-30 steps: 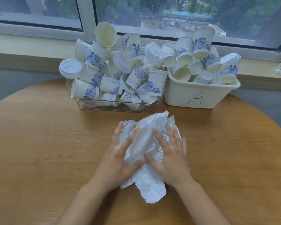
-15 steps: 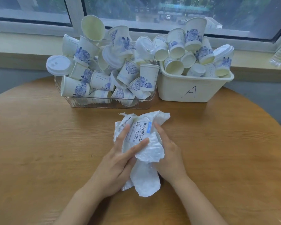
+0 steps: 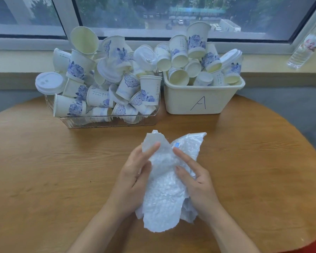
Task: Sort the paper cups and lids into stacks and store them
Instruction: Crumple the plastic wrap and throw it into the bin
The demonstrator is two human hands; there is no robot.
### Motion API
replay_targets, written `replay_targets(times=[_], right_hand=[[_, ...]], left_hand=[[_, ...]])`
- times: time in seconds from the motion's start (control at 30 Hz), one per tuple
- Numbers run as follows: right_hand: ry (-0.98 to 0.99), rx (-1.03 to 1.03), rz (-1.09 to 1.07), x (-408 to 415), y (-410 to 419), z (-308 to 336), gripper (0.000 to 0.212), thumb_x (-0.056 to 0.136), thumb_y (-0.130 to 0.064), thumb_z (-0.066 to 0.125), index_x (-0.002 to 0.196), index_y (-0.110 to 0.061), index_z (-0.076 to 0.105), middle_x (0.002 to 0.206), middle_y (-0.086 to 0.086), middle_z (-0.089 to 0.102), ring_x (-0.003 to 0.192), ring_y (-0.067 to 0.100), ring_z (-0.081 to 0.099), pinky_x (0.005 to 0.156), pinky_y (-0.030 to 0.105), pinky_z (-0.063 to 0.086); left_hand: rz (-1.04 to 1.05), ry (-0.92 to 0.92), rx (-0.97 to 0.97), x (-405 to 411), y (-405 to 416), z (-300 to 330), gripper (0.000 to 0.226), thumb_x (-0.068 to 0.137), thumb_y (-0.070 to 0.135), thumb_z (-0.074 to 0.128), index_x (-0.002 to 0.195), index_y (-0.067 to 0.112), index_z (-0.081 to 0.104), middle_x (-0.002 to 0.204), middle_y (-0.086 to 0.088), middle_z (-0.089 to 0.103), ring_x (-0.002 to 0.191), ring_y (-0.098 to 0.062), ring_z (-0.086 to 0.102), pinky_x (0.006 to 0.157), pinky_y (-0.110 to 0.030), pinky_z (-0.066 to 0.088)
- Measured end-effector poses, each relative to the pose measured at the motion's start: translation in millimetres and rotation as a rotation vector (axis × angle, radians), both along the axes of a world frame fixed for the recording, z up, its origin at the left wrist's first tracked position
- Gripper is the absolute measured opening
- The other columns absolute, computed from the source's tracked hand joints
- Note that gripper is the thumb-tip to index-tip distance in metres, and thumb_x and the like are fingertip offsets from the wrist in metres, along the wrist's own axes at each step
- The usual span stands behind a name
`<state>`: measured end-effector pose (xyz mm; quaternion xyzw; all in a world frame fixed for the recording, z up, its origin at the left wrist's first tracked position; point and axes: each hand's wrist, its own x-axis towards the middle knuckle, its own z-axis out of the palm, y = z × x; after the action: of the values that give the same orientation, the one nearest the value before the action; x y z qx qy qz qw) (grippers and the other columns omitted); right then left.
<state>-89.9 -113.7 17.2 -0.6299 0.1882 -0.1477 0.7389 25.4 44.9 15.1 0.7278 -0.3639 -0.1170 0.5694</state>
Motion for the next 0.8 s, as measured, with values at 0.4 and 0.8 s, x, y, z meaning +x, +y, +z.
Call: replay_targets(times=[0.4,0.8], right_hand=[[-0.136,0.249,-0.017,-95,-75,16,0.073,0.088,-0.004,0.07,0.151,-0.036,0.053,0.135,0.018,0.069,0.121,0.04,0.068,0.097,0.043,0.06],[-0.079,-0.135,-0.484,-213,-138,8,0.097,0.081,-0.015,0.087,0.153,-0.057,0.038,0.159,-0.006,0.047,0.142,0.018,0.053,0.109,0.036,0.053]], left_hand=[[-0.327,0.196,0.169,-65,-96,17,0.102,0.068,0.034,0.1,0.15,0.053,0.043,0.148,0.022,0.056,0.139,-0.003,0.052,0.113,-0.037,0.049],[-0.569,0.28,0.157,-160,-212,30,0.057,0.085,0.009,0.086,0.134,0.029,0.065,0.115,0.002,0.077,0.096,-0.018,0.078,0.073,-0.031,0.063]])
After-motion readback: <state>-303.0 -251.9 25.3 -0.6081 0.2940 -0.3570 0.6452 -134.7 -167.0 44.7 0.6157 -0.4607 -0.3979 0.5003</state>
